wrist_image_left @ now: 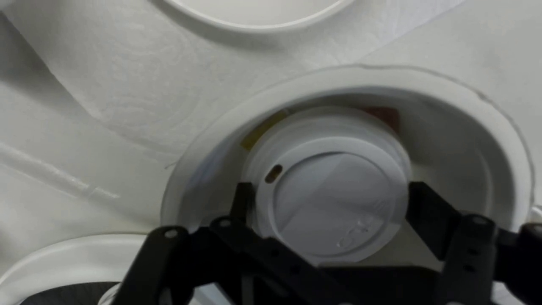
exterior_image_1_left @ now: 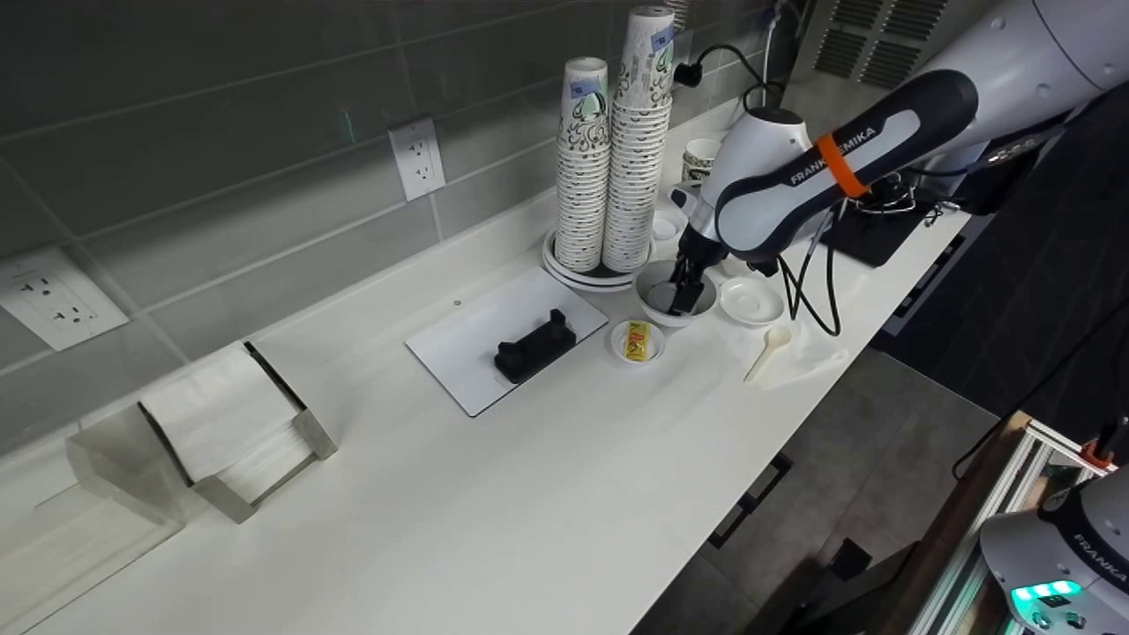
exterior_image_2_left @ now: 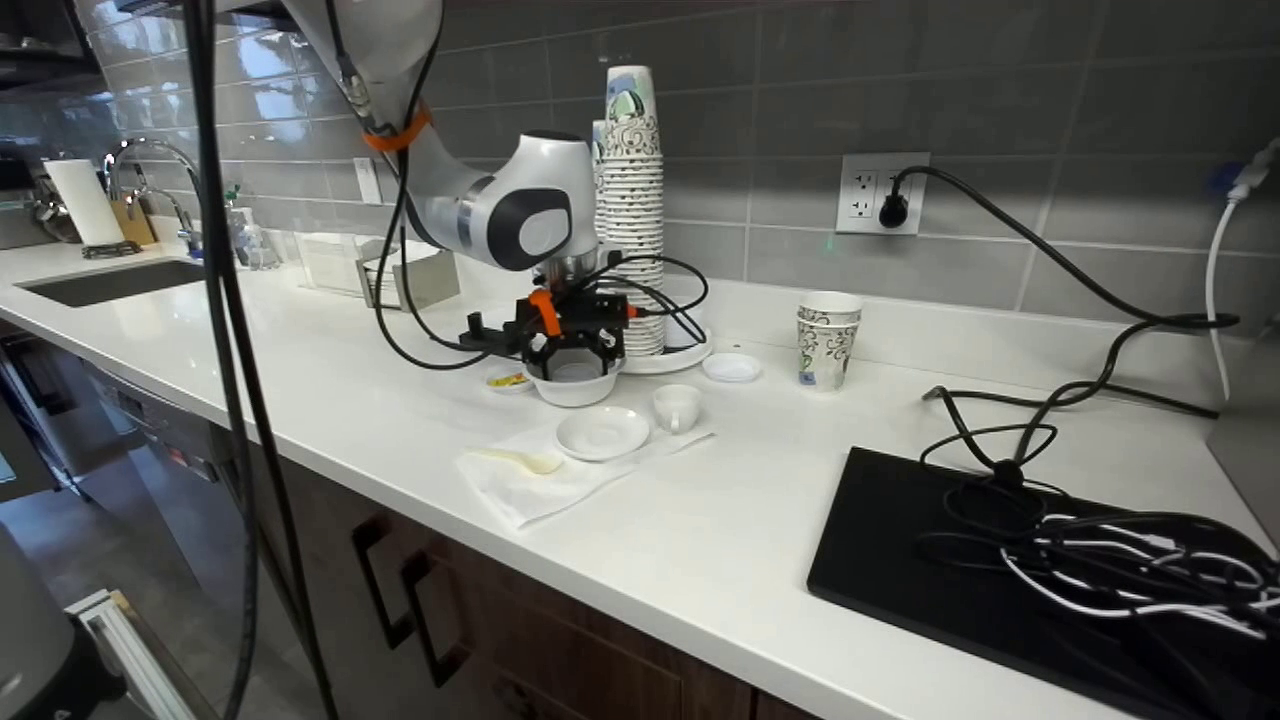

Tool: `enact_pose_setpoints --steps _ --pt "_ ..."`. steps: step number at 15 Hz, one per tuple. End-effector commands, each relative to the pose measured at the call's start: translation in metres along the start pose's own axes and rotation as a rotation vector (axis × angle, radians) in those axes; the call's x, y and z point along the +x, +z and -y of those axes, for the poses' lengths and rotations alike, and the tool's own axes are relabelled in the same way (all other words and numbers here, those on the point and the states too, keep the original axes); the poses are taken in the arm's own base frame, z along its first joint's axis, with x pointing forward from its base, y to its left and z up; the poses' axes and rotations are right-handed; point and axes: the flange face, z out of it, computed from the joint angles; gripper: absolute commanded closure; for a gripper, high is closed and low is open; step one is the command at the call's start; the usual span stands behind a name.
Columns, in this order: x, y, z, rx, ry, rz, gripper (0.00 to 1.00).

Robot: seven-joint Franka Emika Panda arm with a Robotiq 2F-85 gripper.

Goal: Put the coffee cup lid on the counter

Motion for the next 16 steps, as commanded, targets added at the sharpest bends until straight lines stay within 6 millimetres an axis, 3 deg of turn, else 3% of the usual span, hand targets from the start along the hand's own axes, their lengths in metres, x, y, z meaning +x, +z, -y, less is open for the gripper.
enact_pose_setpoints --steps 1,10,14,16 --pt "0.003 0.001 -0.002 -0.022 0.001 -0.001 0.14" --pt "0.005 -0.005 -0.002 -0.039 -0.007 0.002 0.16" --pt "0.007 -0.009 -0.002 -0.045 -0.004 -0.006 0.26" --pt "0.007 -0.012 -0.002 -0.047 -0.003 -0.010 0.26"
